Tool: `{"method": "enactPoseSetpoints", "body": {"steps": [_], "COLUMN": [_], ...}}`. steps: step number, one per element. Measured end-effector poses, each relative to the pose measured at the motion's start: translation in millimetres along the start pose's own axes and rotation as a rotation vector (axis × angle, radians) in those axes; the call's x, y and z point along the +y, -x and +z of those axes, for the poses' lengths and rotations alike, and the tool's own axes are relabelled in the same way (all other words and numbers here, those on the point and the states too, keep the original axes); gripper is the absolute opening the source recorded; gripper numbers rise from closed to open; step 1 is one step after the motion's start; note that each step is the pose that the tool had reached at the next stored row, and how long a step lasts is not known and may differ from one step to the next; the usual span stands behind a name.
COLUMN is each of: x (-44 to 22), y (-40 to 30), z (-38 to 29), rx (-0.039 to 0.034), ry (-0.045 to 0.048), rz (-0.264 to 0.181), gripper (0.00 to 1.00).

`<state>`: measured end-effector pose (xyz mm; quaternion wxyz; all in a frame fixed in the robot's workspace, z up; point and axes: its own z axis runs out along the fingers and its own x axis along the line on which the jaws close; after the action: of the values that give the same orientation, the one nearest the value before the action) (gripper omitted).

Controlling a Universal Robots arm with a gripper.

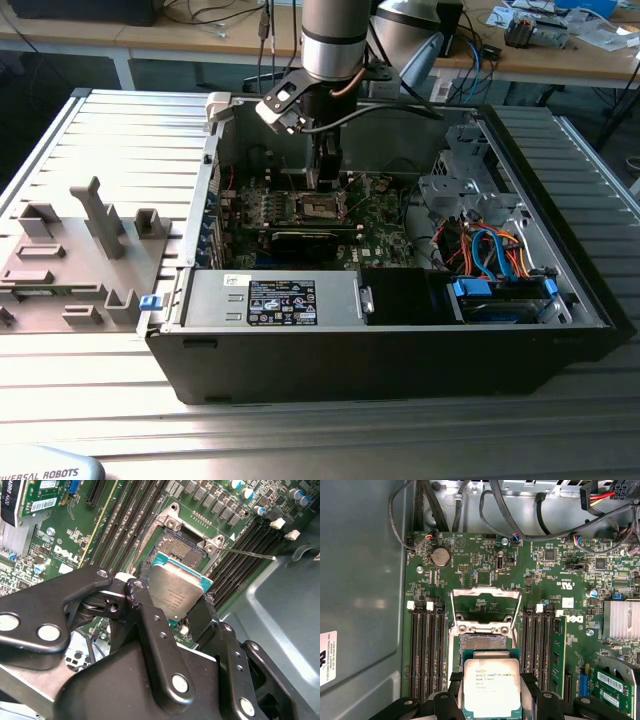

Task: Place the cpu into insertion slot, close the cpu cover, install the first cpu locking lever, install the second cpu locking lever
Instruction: 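Place the cpu into insertion slot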

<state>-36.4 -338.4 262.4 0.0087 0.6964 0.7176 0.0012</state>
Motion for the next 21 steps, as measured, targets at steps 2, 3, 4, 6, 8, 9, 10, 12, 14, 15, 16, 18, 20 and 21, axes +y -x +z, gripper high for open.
{"method": "enactPoseSetpoints", "body": {"steps": [2, 3, 4, 6, 8, 9, 10, 12, 14, 15, 16, 18, 20, 21], "x": [0.0, -0.1, -0.2, -0.3, -0.3, -0.4, -0.4, -0.5, -0.5, -0.5, -0.6, -0.7, -0.8, -0.8], "y": [0.0, 0.0, 0.0, 0.0, 0.0, 0.0, 0.0, 0.0, 0.0, -0.1, -0.1, -0.1, -0.1, -0.1], "z": [0.5, 0.6, 0.6, 1.4, 1.7, 1.9, 2.0, 2.9, 3.2, 3.5, 3.6, 4.3, 4.6, 5.0], "rx": [0.0003, 0.0003, 0.0002, 0.0002, 0.0002, 0.0002, 0.0002, 0.0002, 0.0002, 0.0002, 0.0003, 0.0003, 0.0002, 0.0002], "ry": [0.0002, 0.0002, 0.0001, 0.0001, 0.0000, 0.0000, 0.0000, 0.0000, 0.0000, 0.0001, 0.0001, 0.0001, 0.0000, 0.0000], "rz": [0.000, 0.000, 0.000, 0.000, 0.000, 0.000, 0.000, 0.000, 0.000, 0.000, 0.000, 0.000, 0.000, 0.000], "gripper": [0.54, 0.54, 0.54, 0.54, 0.54, 0.54, 0.54, 0.54, 0.54, 0.54, 0.54, 0.54, 0.54, 0.54]}}
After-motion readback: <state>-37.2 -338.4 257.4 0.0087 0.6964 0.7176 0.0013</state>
